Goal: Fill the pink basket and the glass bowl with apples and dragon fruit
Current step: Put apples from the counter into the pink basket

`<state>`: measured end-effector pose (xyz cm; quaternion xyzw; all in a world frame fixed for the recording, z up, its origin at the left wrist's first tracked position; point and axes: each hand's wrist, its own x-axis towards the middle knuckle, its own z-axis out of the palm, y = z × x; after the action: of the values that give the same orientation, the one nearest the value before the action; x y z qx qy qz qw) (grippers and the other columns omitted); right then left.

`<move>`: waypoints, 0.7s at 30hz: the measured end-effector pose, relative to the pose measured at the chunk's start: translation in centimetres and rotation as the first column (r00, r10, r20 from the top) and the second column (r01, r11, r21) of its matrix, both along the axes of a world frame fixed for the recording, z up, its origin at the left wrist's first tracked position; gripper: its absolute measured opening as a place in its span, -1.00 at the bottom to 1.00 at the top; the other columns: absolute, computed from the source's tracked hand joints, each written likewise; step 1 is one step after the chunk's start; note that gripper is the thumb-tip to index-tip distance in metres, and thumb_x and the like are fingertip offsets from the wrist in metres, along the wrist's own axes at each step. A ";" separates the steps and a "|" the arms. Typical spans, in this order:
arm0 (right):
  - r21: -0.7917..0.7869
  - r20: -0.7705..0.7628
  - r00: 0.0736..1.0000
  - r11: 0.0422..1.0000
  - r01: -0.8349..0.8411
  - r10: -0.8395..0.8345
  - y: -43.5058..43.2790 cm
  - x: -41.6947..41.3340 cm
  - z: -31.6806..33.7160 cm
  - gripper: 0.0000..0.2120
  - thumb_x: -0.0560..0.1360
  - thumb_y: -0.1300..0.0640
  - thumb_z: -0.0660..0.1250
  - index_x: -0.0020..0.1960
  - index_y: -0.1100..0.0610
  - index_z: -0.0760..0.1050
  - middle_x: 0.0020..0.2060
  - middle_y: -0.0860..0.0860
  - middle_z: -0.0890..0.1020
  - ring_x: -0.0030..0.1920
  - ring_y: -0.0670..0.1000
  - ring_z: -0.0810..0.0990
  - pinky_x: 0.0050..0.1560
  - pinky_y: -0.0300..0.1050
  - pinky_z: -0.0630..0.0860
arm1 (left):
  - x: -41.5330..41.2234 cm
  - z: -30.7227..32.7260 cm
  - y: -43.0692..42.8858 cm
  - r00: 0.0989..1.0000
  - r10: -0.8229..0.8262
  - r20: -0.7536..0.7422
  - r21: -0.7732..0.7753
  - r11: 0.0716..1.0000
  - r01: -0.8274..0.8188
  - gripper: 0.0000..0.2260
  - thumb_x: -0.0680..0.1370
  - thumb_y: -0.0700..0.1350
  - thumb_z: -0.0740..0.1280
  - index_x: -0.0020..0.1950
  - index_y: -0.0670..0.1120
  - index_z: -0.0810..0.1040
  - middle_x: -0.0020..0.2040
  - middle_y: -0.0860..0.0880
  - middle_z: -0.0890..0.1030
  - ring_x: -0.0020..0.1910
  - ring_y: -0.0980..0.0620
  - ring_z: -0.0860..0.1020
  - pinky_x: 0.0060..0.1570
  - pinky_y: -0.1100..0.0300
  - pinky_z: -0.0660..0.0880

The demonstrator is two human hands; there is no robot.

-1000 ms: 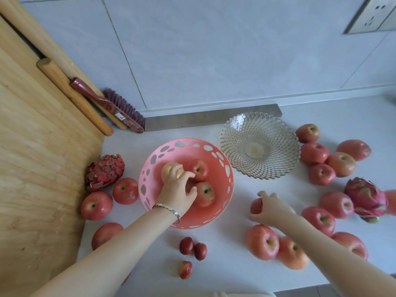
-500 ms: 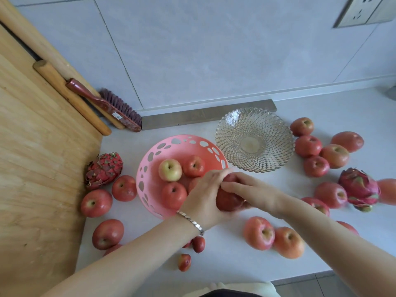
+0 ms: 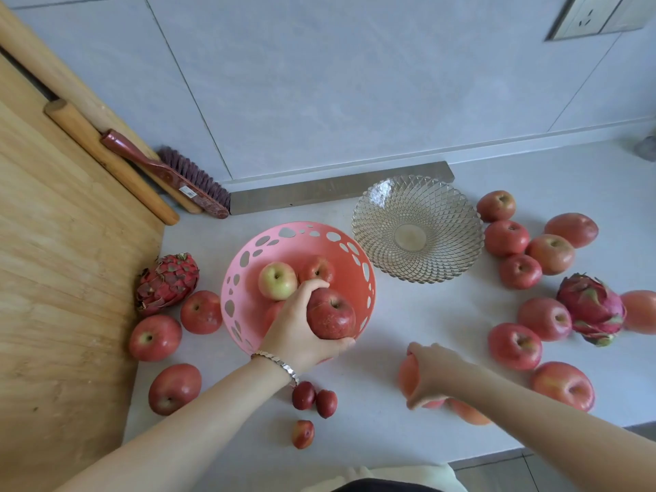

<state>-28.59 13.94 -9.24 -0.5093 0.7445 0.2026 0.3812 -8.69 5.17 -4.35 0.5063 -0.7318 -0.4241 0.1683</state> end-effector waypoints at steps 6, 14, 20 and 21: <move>-0.353 0.043 0.989 0.924 0.147 -0.140 -3.7 -1.9 5.5 -0.25 0.18 -0.10 0.48 0.25 0.00 0.21 0.06 0.08 0.47 0.02 0.14 0.53 -0.10 -0.12 0.41 | 1.9 -0.6 -1.3 0.987 0.130 -0.096 0.050 0.991 -0.126 -0.36 0.19 -0.18 0.59 0.15 0.09 0.37 0.13 0.21 0.44 0.15 0.17 0.41 0.08 0.50 0.27; -0.513 0.376 0.923 0.810 0.284 -0.085 -10.3 0.5 8.8 -0.22 0.19 -0.02 0.52 0.27 0.03 0.18 0.01 0.03 0.47 -0.11 -0.04 0.52 -0.25 -0.22 0.50 | 1.6 -0.7 -8.3 0.921 0.389 0.009 -0.051 0.920 -0.388 -0.33 0.11 0.07 0.58 0.13 0.13 0.36 0.13 0.04 0.54 0.10 0.03 0.50 0.15 0.14 0.42; -0.455 0.404 0.911 0.848 0.272 -0.075 -11.8 1.7 6.2 -0.19 0.11 -0.09 0.52 0.25 -0.01 0.20 0.05 0.02 0.48 0.02 0.04 0.52 0.02 -0.03 0.53 | -1.2 -1.9 -13.8 0.931 0.360 0.056 -0.052 0.932 -0.358 -0.44 0.22 -0.06 0.57 0.12 -0.12 0.43 0.04 0.00 0.39 -0.05 0.07 0.41 -0.05 0.36 0.26; -0.447 0.414 0.907 0.850 0.278 -0.079 -11.8 1.6 5.9 -0.19 0.11 -0.09 0.51 0.25 -0.01 0.20 0.05 0.01 0.48 0.02 0.04 0.52 0.01 -0.04 0.53 | -1.2 -2.3 -14.1 0.937 0.337 0.093 -0.057 0.941 -0.333 -0.44 0.22 -0.06 0.56 0.13 -0.14 0.43 0.06 -0.02 0.35 -0.04 0.04 0.43 -0.04 0.38 0.26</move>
<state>-27.02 2.15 -3.29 -0.5464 0.7278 -0.1350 0.3918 -9.89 -8.93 -6.65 0.6407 -0.6511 -0.3481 0.2109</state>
